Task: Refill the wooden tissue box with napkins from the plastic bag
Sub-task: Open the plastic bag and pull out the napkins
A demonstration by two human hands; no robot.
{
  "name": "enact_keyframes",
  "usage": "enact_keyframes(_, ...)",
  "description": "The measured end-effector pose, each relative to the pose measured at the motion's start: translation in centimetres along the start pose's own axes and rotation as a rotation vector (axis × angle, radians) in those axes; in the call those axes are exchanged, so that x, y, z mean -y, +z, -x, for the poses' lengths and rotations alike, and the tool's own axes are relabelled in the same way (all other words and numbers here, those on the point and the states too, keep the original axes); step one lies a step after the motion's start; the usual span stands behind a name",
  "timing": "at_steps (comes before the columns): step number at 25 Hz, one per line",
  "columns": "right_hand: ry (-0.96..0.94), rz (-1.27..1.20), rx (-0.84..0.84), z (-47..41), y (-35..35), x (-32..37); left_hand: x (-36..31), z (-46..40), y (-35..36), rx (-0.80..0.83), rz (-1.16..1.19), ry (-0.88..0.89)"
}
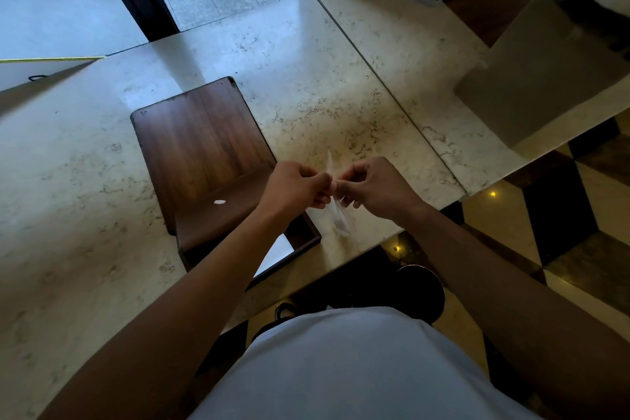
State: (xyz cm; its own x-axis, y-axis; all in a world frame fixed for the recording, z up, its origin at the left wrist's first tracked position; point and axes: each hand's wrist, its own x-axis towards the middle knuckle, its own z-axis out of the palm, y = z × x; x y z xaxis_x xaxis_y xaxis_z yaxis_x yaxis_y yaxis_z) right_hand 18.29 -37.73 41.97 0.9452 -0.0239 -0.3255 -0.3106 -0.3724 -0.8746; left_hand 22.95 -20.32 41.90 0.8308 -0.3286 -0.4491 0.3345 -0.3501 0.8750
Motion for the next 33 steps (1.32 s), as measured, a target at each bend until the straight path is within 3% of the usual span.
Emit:
enact_keyframes(12, -0.004, 0.000, 0.024, -0.1, 0.6, -0.2, 0.3, -0.1, 0.1, -0.013, -0.002, -0.054)
enact_keyframes(24, 0.050, -0.065, -0.002, -0.1, 0.9, -1.1, 0.9, 0.2, -0.6, 0.144, 0.025, -0.046)
enact_keyframes(28, -0.001, 0.064, 0.000, 0.1, 1.2, -0.9, 0.7, 0.1, -0.2, 0.247, -0.181, -0.013)
enact_keyframes(33, -0.132, 0.508, 0.150, 0.5, 0.3, -0.5, 0.4, 0.4, -0.3, 0.329, -0.303, 0.069)
